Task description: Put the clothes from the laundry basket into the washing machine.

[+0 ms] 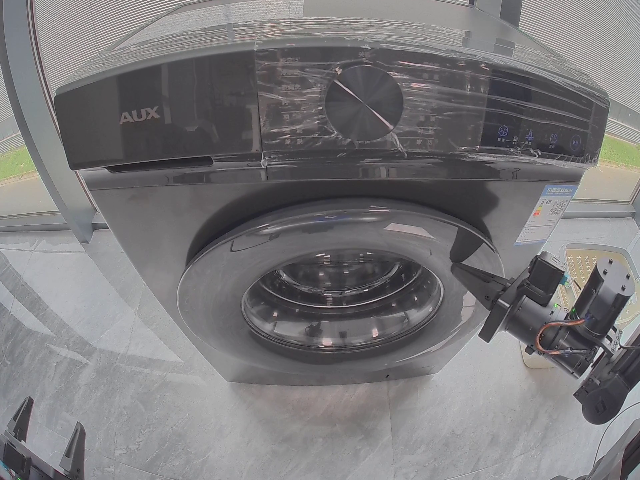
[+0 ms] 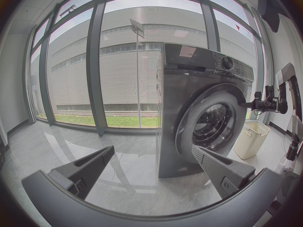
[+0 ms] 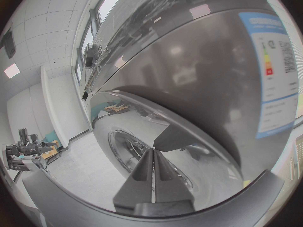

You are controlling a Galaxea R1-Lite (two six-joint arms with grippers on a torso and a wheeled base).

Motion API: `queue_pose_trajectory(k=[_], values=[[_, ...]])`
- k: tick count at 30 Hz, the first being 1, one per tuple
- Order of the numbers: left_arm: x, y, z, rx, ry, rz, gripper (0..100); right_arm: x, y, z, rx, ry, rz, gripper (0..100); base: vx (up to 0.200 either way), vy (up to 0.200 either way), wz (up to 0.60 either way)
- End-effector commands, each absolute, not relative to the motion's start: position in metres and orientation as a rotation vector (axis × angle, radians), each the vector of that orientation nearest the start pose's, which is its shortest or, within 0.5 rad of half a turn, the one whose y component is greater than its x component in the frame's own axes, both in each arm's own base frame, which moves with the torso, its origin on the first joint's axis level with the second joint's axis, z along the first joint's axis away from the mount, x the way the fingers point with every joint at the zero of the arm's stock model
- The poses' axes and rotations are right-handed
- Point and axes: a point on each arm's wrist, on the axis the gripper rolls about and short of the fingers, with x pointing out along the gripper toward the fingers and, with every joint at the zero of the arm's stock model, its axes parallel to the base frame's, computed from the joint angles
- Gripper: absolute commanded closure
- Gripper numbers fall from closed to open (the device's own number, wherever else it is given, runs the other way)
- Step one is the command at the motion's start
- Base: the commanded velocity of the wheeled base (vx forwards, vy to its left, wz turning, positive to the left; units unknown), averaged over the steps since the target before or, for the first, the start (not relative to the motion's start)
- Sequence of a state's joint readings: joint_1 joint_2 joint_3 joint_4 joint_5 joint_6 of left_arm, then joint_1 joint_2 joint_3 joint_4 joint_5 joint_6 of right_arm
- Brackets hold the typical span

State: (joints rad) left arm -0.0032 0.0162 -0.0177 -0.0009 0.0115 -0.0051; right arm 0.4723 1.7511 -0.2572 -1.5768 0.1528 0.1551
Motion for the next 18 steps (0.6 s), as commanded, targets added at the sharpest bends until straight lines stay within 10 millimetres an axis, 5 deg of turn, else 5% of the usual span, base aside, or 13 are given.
queue_pose_trajectory(k=[1,9,10,18], values=[[-0.023,0.000,0.076,-0.002,-0.002,0.009,0,0.175,0.117,0.125,0.144,0.053,0.746,100,0.000,0.000,0.00],[-0.023,0.000,0.076,0.000,-0.002,0.011,0,0.139,0.098,0.133,0.151,0.026,0.766,100,0.000,0.000,0.00],[-0.023,0.000,0.076,0.000,-0.002,0.011,0,0.135,0.096,0.136,0.153,0.017,0.770,0,0.000,0.000,0.00],[-0.023,0.000,0.076,0.000,-0.002,0.011,0,0.107,0.076,0.145,0.152,0.039,0.759,0,0.000,0.000,0.00]])
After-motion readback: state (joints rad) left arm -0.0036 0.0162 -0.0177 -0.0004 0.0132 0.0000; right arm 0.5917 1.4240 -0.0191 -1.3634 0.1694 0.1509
